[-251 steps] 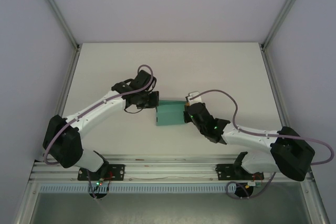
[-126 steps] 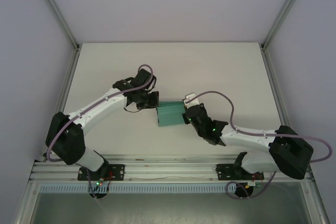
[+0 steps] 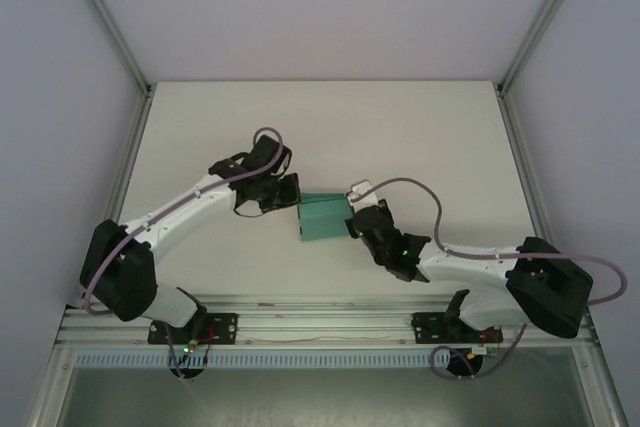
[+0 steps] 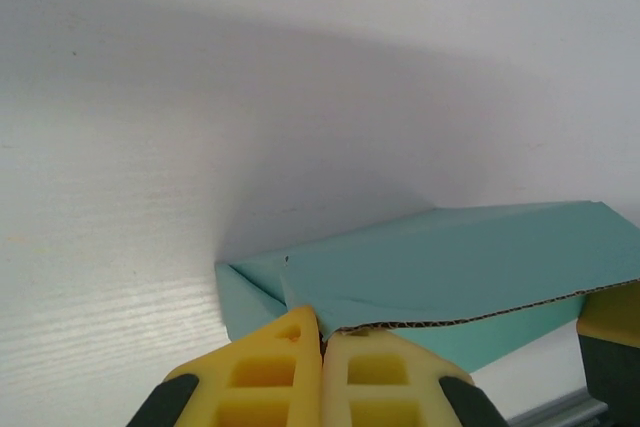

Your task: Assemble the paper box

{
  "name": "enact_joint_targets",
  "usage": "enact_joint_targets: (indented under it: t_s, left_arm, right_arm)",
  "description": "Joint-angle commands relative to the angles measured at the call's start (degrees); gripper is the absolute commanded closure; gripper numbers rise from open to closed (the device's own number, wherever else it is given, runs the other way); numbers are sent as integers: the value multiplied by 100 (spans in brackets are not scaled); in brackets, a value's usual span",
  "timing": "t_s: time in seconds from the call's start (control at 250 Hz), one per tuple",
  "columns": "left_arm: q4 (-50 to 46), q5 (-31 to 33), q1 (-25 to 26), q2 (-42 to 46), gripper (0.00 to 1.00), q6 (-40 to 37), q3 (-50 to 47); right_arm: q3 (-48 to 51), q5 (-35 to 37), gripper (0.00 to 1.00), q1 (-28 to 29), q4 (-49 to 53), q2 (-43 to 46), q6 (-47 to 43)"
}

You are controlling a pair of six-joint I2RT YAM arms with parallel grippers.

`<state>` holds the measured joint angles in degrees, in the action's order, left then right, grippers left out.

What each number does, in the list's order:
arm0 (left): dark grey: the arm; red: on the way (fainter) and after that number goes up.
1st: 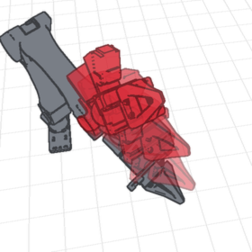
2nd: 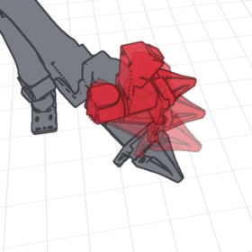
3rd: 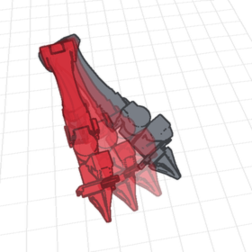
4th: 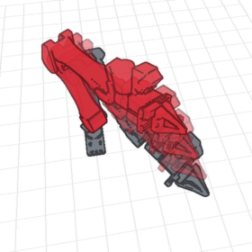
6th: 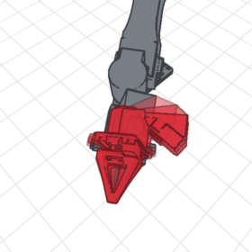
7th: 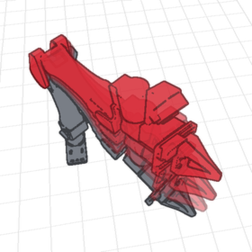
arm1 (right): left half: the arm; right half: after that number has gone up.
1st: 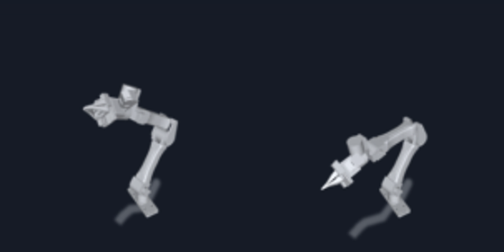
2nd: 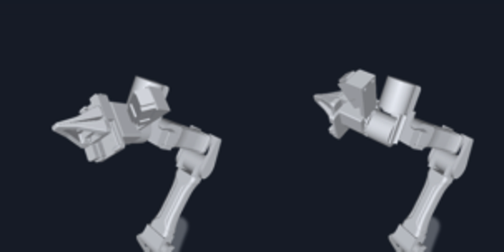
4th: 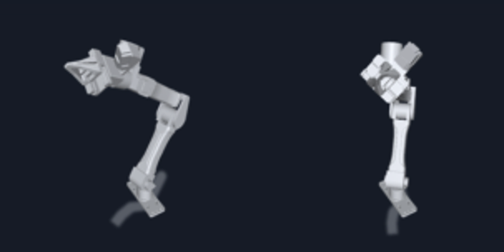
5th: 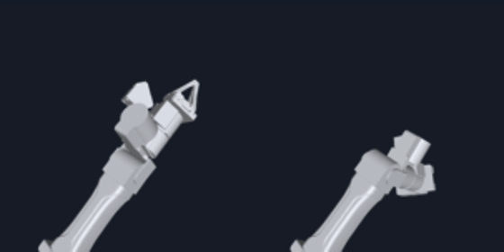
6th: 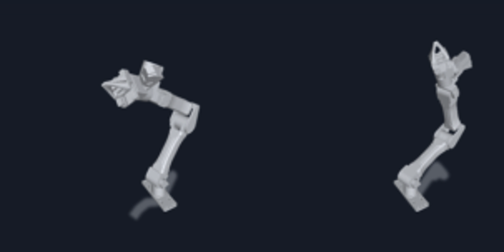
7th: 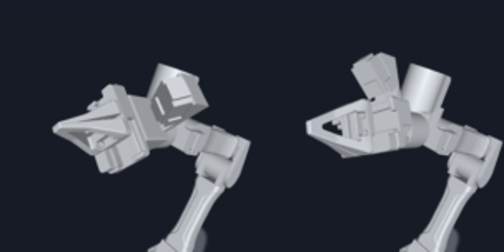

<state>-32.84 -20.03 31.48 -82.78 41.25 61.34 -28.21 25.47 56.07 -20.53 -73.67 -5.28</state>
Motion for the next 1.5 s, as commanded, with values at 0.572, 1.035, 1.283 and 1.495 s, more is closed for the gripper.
enact_joint_targets:
  t_s: [0.572,1.035,1.283,1.495]
  left_arm:
    - [2128,2222,2263,614,99,287,-2288]
    - [2308,2684,2424,730,100,359,-2824]
    - [2229,2746,2422,640,100,169,-2673]
    - [2240,2614,2424,693,91,-71,-2588]
  right_arm:
    - [470,419,100,661,-243,-198,246]
    - [601,74,52,583,1720,1680,1314]
    - [497,-794,22,58,2382,2998,1900]
    - [-121,-1536,22,-757,2909,2528,2284]
